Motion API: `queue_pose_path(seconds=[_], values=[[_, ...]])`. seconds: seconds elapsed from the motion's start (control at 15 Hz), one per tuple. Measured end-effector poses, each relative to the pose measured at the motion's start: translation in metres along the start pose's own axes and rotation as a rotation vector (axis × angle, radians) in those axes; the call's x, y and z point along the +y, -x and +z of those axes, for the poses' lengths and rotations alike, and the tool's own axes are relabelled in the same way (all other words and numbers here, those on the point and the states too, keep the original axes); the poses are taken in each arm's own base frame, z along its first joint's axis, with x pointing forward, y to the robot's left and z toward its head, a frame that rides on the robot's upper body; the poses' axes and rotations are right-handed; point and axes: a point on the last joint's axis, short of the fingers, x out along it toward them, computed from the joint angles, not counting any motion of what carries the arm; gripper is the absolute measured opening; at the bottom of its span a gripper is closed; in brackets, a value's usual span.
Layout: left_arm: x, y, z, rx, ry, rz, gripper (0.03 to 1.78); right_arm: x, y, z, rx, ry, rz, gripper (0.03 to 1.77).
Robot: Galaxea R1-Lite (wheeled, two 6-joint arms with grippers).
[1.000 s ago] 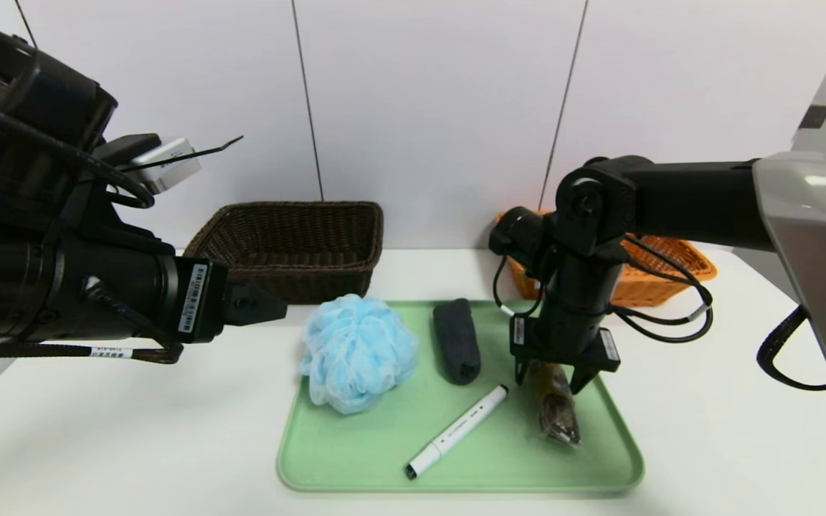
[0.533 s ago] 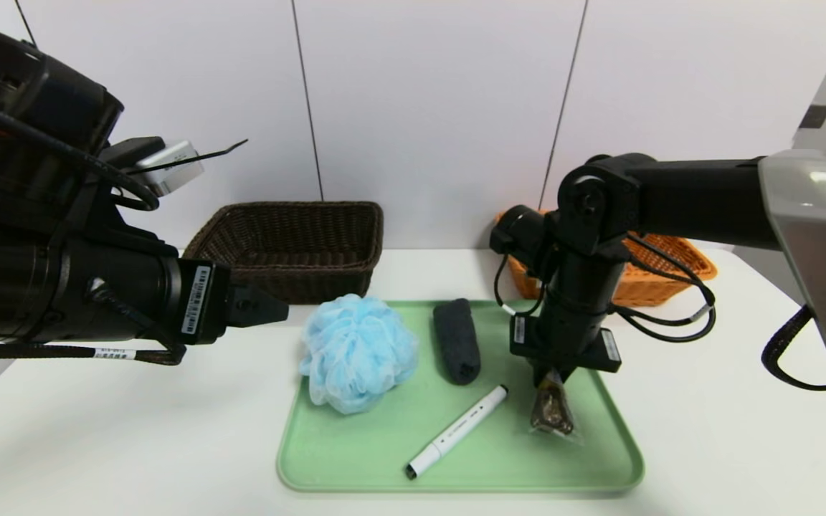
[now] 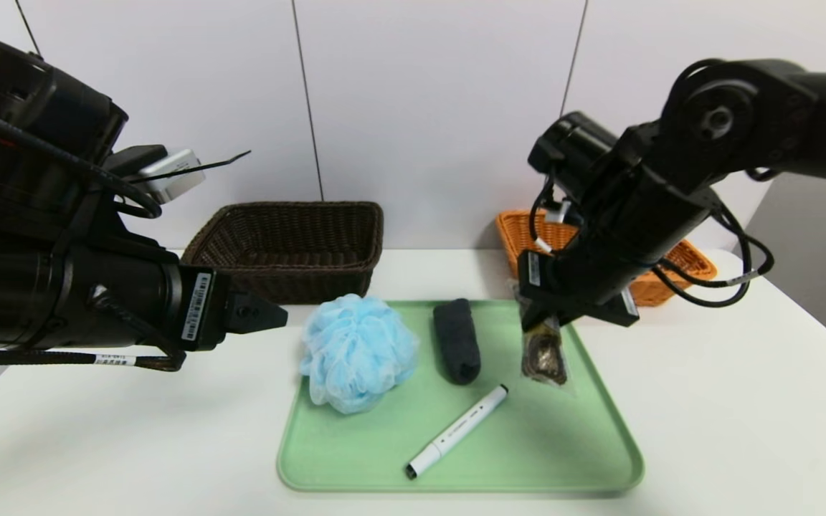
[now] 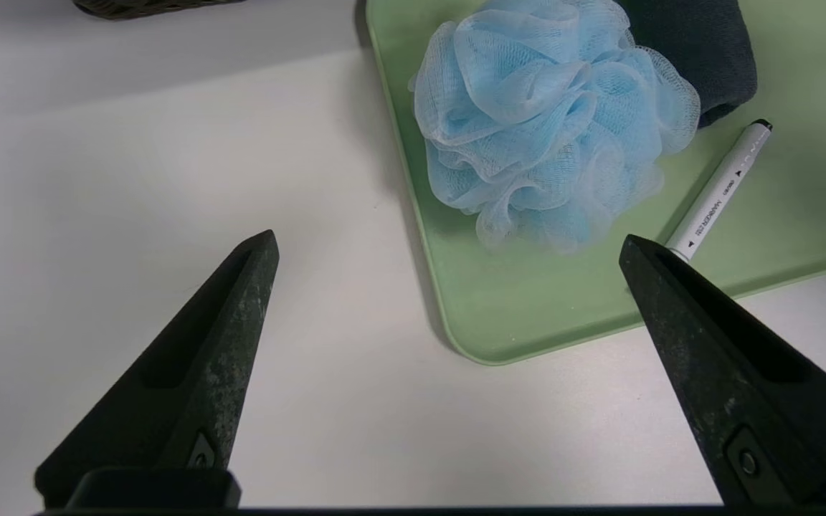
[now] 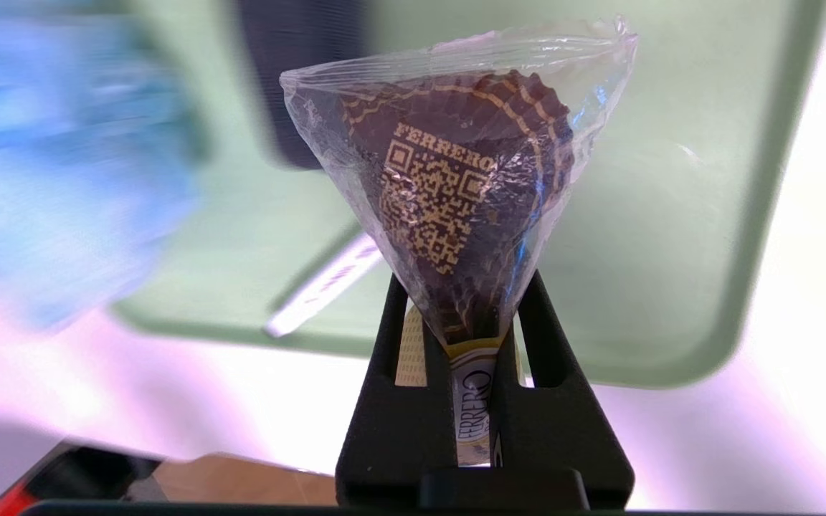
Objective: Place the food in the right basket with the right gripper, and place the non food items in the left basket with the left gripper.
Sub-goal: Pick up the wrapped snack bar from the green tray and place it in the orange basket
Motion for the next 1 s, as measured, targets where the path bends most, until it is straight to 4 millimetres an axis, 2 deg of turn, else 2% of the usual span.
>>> queue_pose_path(seconds=[0.27,0.47,0.6,0.8,1.0], values=[[0.000,-0.001,-0.002,0.007,-0.001,0.002,1.69,0.001,0.050,0.030,-0.421,-0.013,0.186,0.18],[0.001,0.000,-0.002,0.006,-0.001,0.004,1.69,-0.008,0.072,0.061,-0.724,-0.062,0.231,0.18],[0.001,0.000,-0.003,0.007,-0.002,0.005,1.69,-0.022,0.071,0.076,-0.796,-0.104,0.192,0.18],[0.001,0.000,-0.003,0.007,-0.002,0.006,1.69,-0.042,0.060,0.101,-0.889,-0.167,0.112,0.18],[0.000,-0.001,-0.001,-0.011,0.001,-0.001,1.69,-0.056,0.035,0.116,-0.866,-0.185,0.058,0.18]])
